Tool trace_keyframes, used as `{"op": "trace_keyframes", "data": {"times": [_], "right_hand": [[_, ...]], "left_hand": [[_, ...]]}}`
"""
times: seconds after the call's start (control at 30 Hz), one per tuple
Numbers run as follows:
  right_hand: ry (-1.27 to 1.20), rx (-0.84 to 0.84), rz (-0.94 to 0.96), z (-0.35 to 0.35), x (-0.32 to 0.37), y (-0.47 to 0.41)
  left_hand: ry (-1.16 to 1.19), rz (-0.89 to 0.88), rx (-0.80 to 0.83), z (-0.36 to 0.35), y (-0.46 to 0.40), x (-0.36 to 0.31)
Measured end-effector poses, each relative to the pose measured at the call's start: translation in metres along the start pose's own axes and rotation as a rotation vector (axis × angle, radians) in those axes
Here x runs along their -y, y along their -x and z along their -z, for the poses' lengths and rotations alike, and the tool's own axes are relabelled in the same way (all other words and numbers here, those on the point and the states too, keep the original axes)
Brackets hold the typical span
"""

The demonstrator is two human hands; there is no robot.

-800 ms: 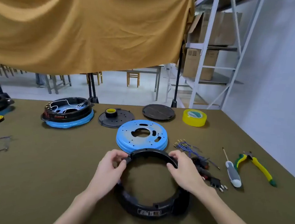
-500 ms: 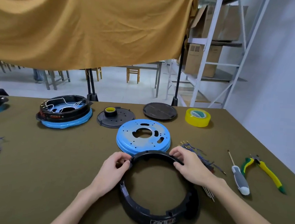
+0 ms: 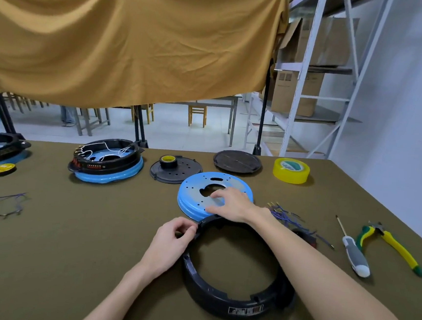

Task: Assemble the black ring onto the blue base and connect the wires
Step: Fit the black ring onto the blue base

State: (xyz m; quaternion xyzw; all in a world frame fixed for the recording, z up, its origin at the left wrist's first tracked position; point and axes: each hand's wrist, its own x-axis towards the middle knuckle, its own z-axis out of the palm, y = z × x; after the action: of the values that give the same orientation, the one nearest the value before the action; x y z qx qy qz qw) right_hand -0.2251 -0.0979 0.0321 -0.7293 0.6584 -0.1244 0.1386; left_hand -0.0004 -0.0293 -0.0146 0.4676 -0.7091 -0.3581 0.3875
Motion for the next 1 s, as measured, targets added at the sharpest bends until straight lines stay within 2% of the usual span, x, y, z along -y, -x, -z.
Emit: {"op": "trace_keyframes", "data": {"times": [0.2, 0.27, 0.4, 0.5, 0.57, 0.63, 0.77, 1.0], "right_hand": [[0.027, 0.149, -0.08, -0.004, 0.012, -0.014], [0.01, 0.096, -0.06, -0.003, 0.013, -0.012], [0.095, -0.132, 0.041, 0.016, 0.016, -0.004], [0.031, -0.272, 0.077, 0.038, 0.019, 0.014], [0.001, -0.303, 0.096, 0.047, 0.018, 0.034], [0.047, -0.263, 0.116, 0.048, 0.015, 0.058], [0.072, -0.224, 0.162, 0.043, 0.011, 0.096], [0.073, -0.237, 0.108, 0.049, -0.001, 0.127]], "left_hand": [[0.01, -0.019, 0.024, 0.002, -0.001, 0.004], [0.012, -0.02, 0.032, 0.003, -0.002, 0.006], [0.011, -0.008, 0.035, 0.002, -0.004, 0.009], [0.011, 0.005, 0.063, 0.003, -0.003, 0.008], [-0.045, 0.017, 0.133, 0.004, -0.001, 0.009], [-0.134, 0.03, 0.172, 0.003, 0.003, 0.01], [-0.132, 0.062, 0.061, -0.003, 0.005, 0.004], [-0.154, 0.085, -0.091, -0.001, -0.003, -0.001]]}}
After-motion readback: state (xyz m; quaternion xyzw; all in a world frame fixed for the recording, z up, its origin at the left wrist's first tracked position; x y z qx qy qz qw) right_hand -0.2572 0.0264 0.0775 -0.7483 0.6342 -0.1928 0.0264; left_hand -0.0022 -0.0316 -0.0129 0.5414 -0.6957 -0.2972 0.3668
